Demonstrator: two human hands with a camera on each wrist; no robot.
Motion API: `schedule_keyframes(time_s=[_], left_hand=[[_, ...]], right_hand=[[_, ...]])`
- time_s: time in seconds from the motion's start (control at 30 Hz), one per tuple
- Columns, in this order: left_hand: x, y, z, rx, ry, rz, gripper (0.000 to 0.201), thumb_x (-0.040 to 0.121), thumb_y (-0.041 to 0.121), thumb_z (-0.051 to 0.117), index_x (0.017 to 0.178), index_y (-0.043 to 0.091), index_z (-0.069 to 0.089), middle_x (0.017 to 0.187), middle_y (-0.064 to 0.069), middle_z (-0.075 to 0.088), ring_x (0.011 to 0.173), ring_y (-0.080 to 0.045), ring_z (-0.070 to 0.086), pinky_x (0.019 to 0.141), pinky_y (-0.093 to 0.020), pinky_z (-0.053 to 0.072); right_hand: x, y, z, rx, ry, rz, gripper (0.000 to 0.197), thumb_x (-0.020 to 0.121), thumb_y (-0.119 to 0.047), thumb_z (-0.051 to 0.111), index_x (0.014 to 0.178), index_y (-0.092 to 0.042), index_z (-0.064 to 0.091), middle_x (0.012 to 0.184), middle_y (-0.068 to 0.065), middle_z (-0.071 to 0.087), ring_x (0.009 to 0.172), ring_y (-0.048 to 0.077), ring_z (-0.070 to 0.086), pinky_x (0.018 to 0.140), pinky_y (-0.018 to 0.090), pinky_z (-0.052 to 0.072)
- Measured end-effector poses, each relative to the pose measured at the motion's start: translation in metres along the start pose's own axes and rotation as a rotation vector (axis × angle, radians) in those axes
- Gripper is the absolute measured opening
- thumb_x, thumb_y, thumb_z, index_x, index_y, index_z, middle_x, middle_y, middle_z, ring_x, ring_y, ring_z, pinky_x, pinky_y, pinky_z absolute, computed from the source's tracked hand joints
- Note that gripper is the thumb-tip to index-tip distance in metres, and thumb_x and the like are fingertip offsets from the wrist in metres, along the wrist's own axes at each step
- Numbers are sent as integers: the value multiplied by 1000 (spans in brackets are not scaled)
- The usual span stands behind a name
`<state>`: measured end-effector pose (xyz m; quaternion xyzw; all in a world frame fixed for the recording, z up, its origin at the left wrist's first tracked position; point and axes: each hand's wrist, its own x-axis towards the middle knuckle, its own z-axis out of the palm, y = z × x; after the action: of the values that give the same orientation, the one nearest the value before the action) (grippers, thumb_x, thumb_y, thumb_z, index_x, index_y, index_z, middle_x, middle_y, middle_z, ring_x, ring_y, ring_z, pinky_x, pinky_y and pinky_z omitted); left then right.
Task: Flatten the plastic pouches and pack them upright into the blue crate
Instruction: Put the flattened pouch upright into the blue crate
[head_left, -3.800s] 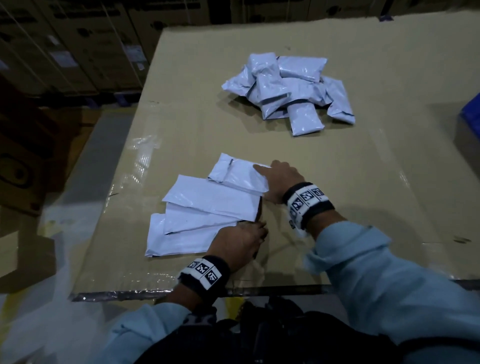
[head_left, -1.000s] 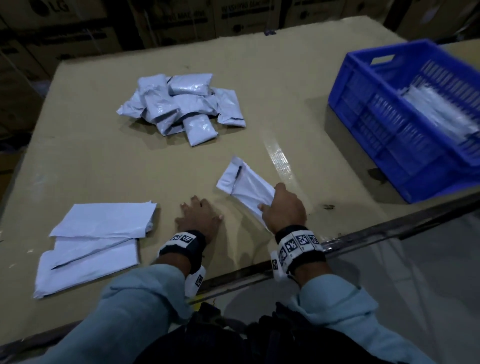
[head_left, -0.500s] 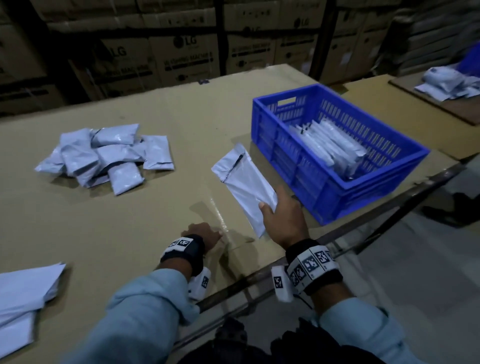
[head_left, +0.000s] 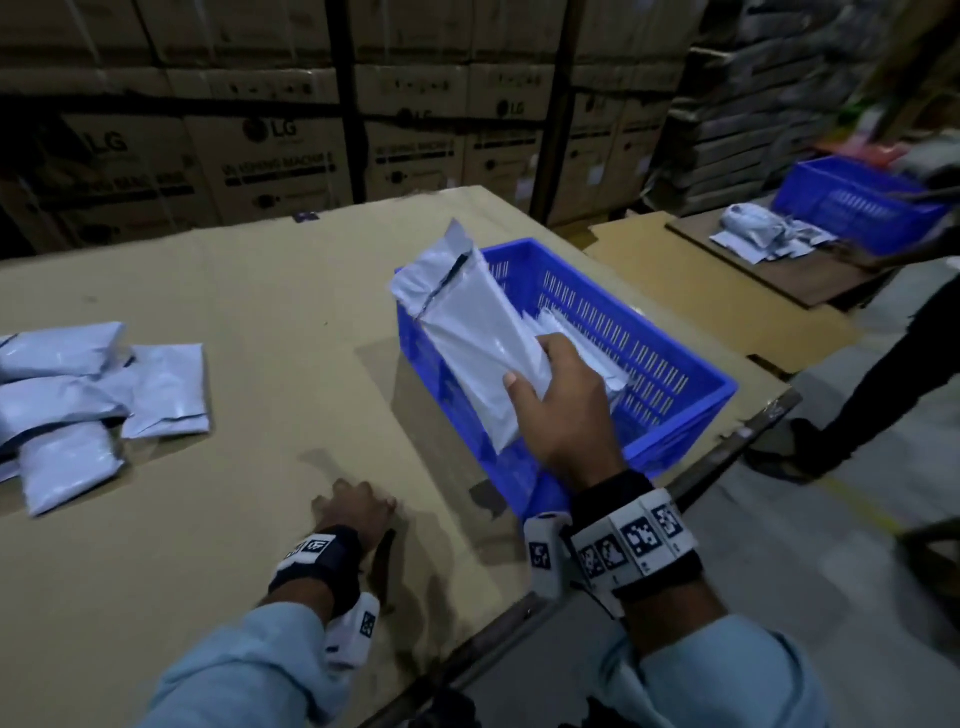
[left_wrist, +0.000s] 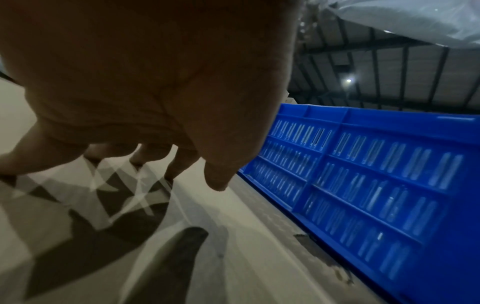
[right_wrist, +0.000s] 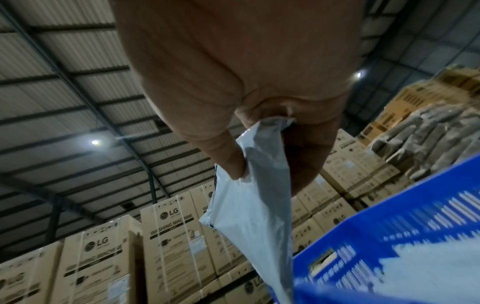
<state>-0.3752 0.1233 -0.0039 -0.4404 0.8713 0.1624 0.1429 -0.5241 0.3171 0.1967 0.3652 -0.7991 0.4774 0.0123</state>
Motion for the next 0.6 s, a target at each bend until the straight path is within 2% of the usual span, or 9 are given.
schedule_keyframes(time_s=[0.1,0.17,0.27,0.33,0.4,0.47,0.53,0.6], left_hand=[[32,12,1,-19,26,-54,51,97,59,33,126,21,53,136,-20,50,130,-41,43,110,-54,32],[40,21,-1,-46,9,-56,45,100,54,42,125,17,49,138,-24,46,132,-42,41,112,-54,29],[50,28,3,-129,-8,-128,48,100,54,46,133,18,42,156,-24,21,143,-51,23,108,-69,30],[57,33,9,-183,-29,-176,56,98,57,48,141,23,33,164,-18,4,149,-52,5,108,-76,23],[66,39,14,-231,-22,-195,61,97,58,47,144,23,30,166,-16,2,151,-51,2,109,-76,20],[71,49,5,-331,92,-157,59,95,53,46,142,18,39,160,-22,18,147,-51,21,113,-67,27],[73,69,-22,-539,331,-99,56,99,34,51,147,5,45,158,-28,29,142,-47,35,115,-51,33],[70,97,-68,-601,652,-13,48,97,15,58,143,3,52,157,-26,35,136,-45,45,108,-48,40]], right_hand=[[43,14,-24,-49,54,84,21,93,-28,68,108,-21,56,88,-10,61,76,8,59,61,28,41],[70,33,-38,-114,111,124,23,90,-28,68,108,-20,57,91,-3,63,79,18,60,65,31,43],[106,68,-54,-257,184,168,27,87,-31,67,109,-20,57,95,6,66,82,30,62,70,40,54],[129,92,-64,-368,163,200,28,87,-29,65,111,-18,56,94,8,64,80,32,59,70,38,51],[151,113,-72,-446,125,232,29,86,-25,65,113,-16,58,90,6,59,77,30,54,68,34,45],[171,131,-79,-464,109,244,27,84,-21,66,110,-16,58,87,5,58,74,29,54,66,32,42],[189,148,-85,-479,90,229,22,83,-18,66,102,-19,56,85,6,58,72,30,54,64,32,42],[202,163,-90,-500,77,201,20,82,-16,66,96,-20,53,81,5,56,70,31,54,63,32,41]])
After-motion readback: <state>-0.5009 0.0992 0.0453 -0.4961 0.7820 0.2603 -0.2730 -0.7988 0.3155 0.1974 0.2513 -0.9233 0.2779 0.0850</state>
